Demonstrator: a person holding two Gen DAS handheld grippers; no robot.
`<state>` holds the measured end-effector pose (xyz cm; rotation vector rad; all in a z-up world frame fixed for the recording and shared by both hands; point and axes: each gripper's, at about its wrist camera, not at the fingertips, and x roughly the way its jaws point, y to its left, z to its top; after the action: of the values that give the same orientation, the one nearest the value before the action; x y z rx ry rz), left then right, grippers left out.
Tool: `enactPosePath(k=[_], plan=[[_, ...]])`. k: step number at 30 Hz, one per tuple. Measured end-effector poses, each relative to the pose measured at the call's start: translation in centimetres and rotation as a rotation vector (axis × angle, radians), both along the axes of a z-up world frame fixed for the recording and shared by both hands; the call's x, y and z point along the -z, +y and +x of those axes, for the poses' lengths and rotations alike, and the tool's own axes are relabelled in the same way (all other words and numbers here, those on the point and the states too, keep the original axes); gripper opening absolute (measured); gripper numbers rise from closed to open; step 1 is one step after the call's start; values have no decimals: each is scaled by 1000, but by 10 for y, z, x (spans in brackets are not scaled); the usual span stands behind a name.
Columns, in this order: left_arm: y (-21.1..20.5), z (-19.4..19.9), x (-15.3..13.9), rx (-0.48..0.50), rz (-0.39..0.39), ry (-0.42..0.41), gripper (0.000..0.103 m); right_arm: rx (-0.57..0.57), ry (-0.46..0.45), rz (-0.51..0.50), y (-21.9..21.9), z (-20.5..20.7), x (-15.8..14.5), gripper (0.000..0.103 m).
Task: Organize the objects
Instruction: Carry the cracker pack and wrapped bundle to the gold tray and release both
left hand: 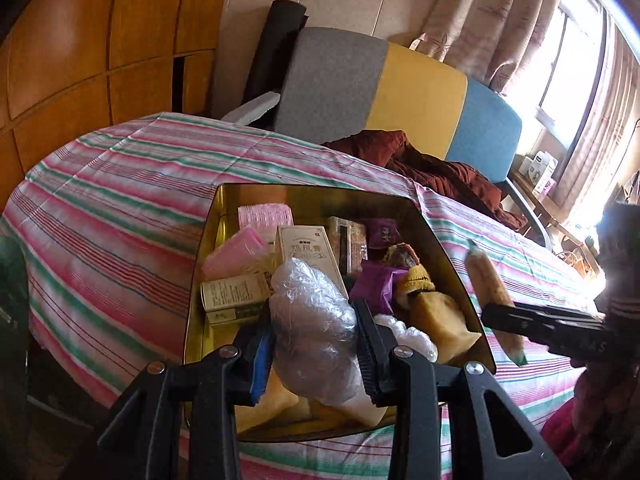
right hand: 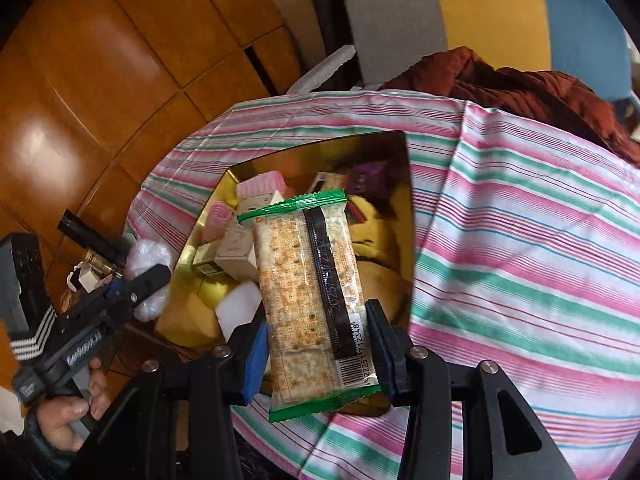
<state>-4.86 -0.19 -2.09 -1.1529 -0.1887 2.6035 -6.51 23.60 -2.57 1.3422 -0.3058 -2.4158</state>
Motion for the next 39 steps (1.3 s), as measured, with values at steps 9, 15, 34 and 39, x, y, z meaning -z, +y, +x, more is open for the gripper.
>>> enactPosePath(k=[9, 15, 34, 39], plan=[[35, -4, 13, 117, 14, -30, 36, 16, -14, 17, -18, -27, -3, 46], [61, -27, 29, 125, -7, -60, 36, 59, -33, 15, -17, -49, 3, 55], [66, -43, 57, 105, -50, -135, 54, 104, -34, 37, 1, -30, 18, 56], [60, -35, 52, 86, -65, -120, 55, 103, -25, 54, 0, -26, 18, 59]])
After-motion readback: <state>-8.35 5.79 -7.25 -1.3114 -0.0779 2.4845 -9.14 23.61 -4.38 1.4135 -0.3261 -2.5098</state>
